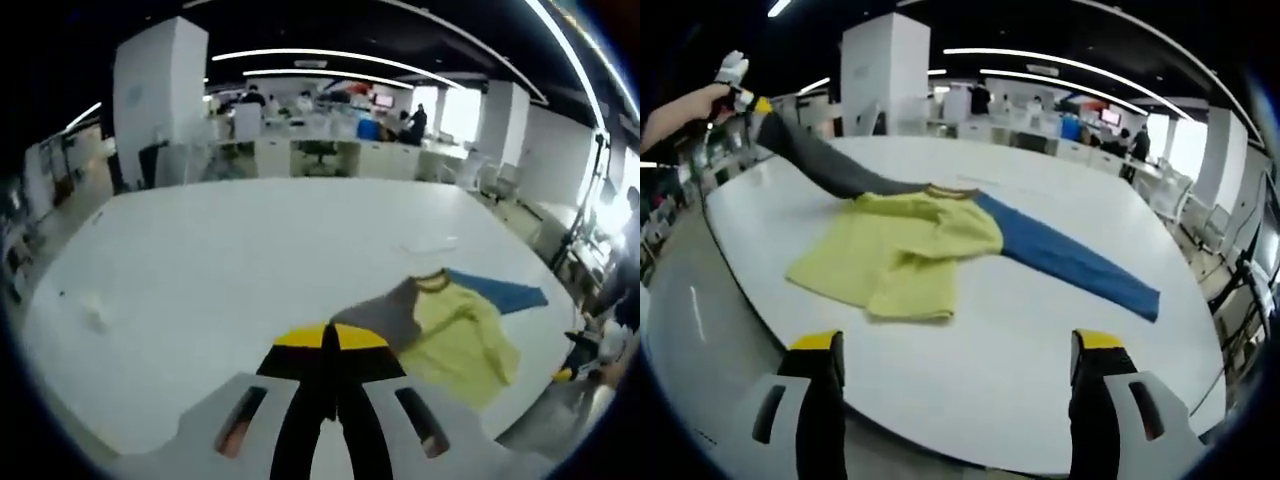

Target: Fold the garment on the visible template until the final outline fits inside the template.

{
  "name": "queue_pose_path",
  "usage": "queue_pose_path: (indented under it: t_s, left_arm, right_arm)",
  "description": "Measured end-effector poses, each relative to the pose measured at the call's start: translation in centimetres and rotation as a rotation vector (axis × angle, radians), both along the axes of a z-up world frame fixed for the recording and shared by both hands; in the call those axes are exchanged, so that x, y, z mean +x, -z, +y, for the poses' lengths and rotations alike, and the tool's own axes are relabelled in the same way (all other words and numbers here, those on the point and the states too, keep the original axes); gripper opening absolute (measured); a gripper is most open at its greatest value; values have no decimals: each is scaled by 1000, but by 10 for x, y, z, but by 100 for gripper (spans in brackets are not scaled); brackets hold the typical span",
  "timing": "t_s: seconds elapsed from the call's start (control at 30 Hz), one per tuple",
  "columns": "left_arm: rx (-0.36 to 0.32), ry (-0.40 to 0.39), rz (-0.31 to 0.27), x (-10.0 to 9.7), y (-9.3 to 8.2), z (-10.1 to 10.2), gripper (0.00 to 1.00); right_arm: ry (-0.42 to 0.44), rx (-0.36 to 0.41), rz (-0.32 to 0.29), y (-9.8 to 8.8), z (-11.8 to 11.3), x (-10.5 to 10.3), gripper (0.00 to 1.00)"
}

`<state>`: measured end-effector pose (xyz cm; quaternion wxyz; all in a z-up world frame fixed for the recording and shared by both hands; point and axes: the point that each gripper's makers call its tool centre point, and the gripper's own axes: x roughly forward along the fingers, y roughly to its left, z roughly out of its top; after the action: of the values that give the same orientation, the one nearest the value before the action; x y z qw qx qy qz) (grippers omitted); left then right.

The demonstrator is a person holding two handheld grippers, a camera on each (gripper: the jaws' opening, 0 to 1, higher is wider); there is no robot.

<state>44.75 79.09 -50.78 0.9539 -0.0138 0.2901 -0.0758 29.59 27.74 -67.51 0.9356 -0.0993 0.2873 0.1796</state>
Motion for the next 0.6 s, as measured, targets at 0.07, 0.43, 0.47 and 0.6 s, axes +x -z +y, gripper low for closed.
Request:
queue_pose_path:
  t_s: [0.07, 0.43, 0.47, 0.6]
  left_arm:
    - [9, -6, 17, 5, 5, 7, 0]
    - [4, -70, 103, 27, 46, 48, 0]
    - [1, -75, 114, 29, 51, 51, 0]
    - [-8, -95, 145, 35, 67, 60, 0]
  right_arm:
    - [2, 1, -1, 0, 0, 0, 93]
    - [-2, 11, 17, 1, 3, 0, 94]
    - [-1, 10, 21, 2, 3, 0, 94]
    - [8, 11, 34, 3, 1, 2, 94]
